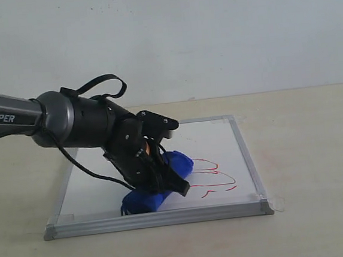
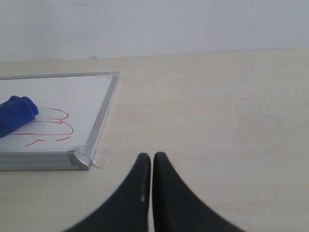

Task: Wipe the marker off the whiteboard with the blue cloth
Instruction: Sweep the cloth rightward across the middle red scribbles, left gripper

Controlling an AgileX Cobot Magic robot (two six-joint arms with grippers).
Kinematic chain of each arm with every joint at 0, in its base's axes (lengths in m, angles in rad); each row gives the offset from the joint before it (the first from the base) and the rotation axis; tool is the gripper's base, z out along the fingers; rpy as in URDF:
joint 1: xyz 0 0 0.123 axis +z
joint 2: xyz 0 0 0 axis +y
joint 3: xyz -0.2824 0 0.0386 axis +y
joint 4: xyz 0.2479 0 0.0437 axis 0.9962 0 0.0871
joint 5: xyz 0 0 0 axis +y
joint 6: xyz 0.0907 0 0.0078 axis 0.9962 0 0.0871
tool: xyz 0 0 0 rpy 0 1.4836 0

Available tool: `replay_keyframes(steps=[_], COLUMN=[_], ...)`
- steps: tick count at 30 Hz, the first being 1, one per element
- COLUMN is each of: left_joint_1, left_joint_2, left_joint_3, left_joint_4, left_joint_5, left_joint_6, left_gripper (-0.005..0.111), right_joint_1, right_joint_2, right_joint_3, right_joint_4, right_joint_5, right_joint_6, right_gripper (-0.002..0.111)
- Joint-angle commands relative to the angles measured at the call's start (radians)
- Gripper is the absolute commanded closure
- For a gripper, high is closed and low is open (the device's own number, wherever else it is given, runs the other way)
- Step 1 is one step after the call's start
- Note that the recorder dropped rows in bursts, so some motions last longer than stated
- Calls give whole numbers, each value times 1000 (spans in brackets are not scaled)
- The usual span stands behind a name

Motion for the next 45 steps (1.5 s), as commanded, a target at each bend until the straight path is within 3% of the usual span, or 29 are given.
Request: replay_keyframes(steps=[1,6,10,14,20,29,34,42,45], left_joint_1=[114,204,211,125,-21,-81,-11,200,244], left_joint_2=[23,44,72,121,140,76,88,107,107], left_joint_3=[21,1,-65,-130,-167,-178,-178,-182,-192], left_joint_4=[23,80,51,-46,-52,-93,-19,54,52], left_joint_5=[66,78,125,180,220,254,246,246,268], left_joint_6=[2,2,-8,113,159,191,124,41,35], left_gripper=[103,103,103,103,103,103,103,103,103], right_joint_1=[-2,-2,-2,-2,-2,-2,-2,-2,-2], right_joint_2=[-5,-5,-5,-5,-5,-5,-5,-5,-5], right_joint_3=[-1,-1,-1,-1,-1,-1,-1,-1,-1], right_joint_4=[1,1,1,1,1,1,1,1,1], right_joint_5=[-8,-8,-8,-8,-8,-8,-8,-8,-8], right_joint_6=[-4,-4,-4,-4,-4,-4,-4,-4,-4], right_gripper=[107,107,107,107,107,107,107,107,107])
